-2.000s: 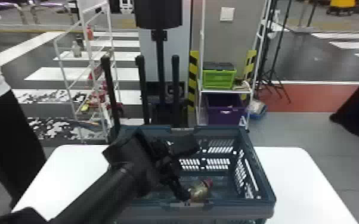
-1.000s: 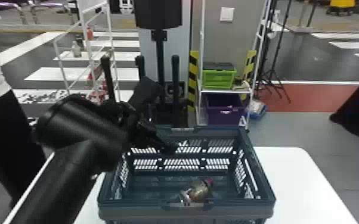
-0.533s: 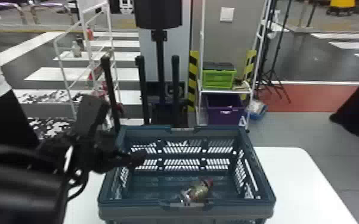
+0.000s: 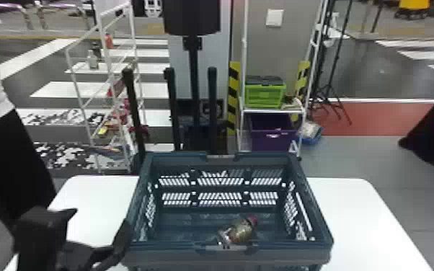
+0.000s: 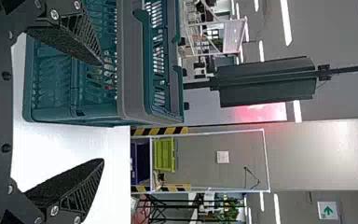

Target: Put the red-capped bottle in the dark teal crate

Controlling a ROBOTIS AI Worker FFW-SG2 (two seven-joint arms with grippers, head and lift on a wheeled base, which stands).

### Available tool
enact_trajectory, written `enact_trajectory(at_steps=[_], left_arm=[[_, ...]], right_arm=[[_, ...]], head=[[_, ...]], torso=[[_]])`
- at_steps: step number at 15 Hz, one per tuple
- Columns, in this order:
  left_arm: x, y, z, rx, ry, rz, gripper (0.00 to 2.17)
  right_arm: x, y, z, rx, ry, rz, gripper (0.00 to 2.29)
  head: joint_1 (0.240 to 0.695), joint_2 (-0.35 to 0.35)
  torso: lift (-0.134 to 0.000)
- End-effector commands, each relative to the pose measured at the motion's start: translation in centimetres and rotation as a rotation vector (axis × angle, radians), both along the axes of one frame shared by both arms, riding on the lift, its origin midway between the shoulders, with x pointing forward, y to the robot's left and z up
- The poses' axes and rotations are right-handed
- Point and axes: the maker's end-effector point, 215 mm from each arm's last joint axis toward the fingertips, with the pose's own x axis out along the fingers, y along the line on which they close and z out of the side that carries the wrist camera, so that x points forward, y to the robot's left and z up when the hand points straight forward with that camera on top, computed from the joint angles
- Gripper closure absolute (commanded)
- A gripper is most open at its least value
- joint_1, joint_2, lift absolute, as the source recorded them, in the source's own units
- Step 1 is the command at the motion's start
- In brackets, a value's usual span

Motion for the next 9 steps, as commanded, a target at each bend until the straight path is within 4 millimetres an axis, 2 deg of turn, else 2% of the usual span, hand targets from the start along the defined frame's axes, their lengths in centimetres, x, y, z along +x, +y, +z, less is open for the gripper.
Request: enact_trajectory(at_steps=[1,3,5,9], left_arm=[[-3.0,-1.1,0.5,-0.031,-0.145,0.011,0.02],[-5.6,-1.6,-0.1,-0.085,-0.230,0.032,0.02],[-7.5,-2.3,-1.6,-0.103,-0.253,0.021,0.02],[-10.6,-3.2,-3.8,-0.146,-0.286,0.028,0.03]], right_arm=[[0.0,0.0,0.0,0.000,0.001,0.004,0.15],[0.0,0.0,0.0,-0.001,0.002,0.006,0.15],[-0.1,0.1,-0.1,0.000,0.003,0.008,0.15],[-0.1,0.3,0.2,-0.001,-0.002,0.013,0.15]], head=[[0.499,0.000],[0.499,0.000],[0.499,0.000],[0.499,0.000]], torso=[[0.000],[0.000],[0.000],[0.000]])
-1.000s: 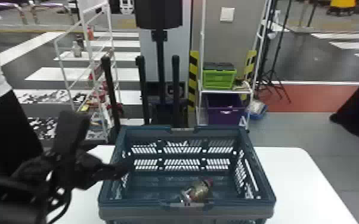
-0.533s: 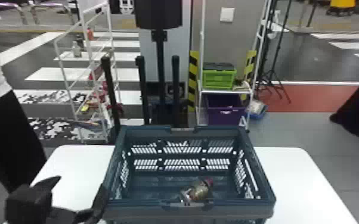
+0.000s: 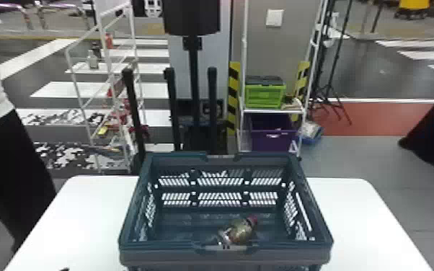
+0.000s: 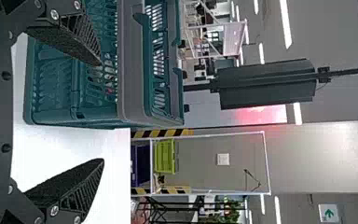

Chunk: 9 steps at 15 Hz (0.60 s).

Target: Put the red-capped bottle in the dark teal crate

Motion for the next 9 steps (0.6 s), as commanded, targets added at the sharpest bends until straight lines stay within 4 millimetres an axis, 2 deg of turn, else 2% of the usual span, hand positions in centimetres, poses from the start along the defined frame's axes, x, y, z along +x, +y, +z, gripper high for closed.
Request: enact_trajectory(at_steps=[1,6,9], left_arm=[[-1.4,-0.4,-0.5,-0.023,-0.026,0.010,0.03],[-1.8,-0.5,-1.6,-0.026,-0.008,0.012,0.03],[-2.2,-1.5,-2.9,-0.041,0.012,-0.001,0.03]], right_arm=[[0.0,0.1,0.1,-0.002,-0.001,0.003,0.15],[-0.1,0.1,0.3,-0.002,-0.006,0.006,0.15],[-0.1,0.1,0.3,-0.002,-0.006,0.006,0.15]], head=[[0.499,0.000],[0.499,0.000],[0.499,0.000]], torso=[[0.000],[0.000],[0.000]])
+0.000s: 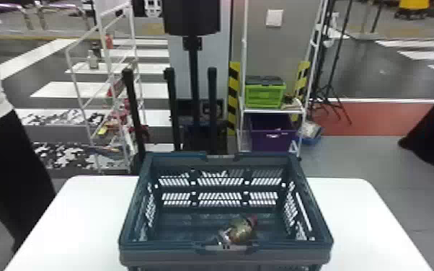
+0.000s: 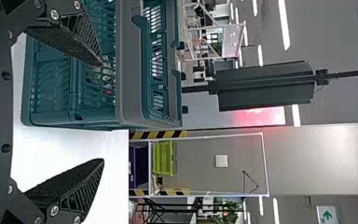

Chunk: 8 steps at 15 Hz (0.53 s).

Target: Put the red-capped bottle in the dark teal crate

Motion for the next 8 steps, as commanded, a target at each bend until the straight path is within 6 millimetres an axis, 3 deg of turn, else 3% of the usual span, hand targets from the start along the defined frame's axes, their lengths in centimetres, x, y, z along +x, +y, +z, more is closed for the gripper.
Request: enact_trajectory(at_steps=[1,8], left_arm=[[-0.4,-0.9,-0.8,-0.013,0.009,-0.011,0.03],[-0.6,-2.4,-0.9,-0.029,0.011,-0.037,0.03]], right_arm=[[0.0,0.0,0.1,-0.001,-0.001,0.001,0.15],[-0.1,-0.1,0.2,0.000,-0.005,0.004,0.15]], head=[[0.499,0.000],[0.499,0.000]], torso=[[0.000],[0.000]])
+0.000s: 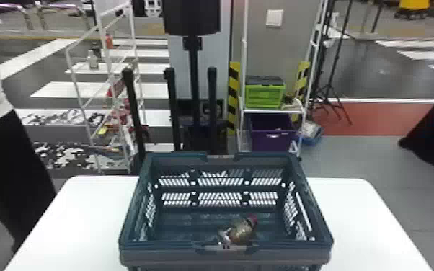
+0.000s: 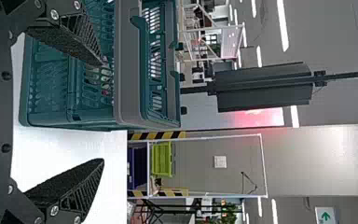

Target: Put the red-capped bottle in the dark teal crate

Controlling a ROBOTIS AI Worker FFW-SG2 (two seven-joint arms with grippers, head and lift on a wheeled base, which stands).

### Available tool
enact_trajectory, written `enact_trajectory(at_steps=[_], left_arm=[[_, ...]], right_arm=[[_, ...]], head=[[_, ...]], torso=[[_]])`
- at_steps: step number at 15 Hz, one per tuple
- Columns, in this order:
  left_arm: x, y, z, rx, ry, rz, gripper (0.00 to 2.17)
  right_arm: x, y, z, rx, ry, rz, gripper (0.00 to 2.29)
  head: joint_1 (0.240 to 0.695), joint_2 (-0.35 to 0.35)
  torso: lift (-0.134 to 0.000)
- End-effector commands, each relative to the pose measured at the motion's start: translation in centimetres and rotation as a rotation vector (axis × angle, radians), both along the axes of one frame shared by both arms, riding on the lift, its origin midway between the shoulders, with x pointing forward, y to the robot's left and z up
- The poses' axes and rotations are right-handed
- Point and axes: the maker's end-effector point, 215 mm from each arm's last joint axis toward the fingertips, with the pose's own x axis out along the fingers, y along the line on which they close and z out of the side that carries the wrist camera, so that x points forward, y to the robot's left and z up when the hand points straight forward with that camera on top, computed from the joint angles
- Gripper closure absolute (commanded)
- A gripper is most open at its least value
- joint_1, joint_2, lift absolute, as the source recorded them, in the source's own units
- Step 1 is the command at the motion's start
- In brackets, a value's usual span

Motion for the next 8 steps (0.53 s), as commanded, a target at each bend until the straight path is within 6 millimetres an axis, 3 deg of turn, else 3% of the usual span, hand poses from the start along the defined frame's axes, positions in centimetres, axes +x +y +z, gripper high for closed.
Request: enact_trajectory(at_steps=[1,8], left_arm=[[0.02,-0.04,0.06,-0.001,-0.001,0.002,0.03],[-0.29,0.15,0.64,-0.019,-0.025,0.014,0.03]], right_arm=[[-0.04,-0.02,0.03,0.000,-0.001,0.001,0.15],[-0.23,0.02,0.15,0.000,-0.001,0.005,0.15]], head=[[0.499,0.000],[0.499,0.000]], torso=[[0.000],[0.000]])
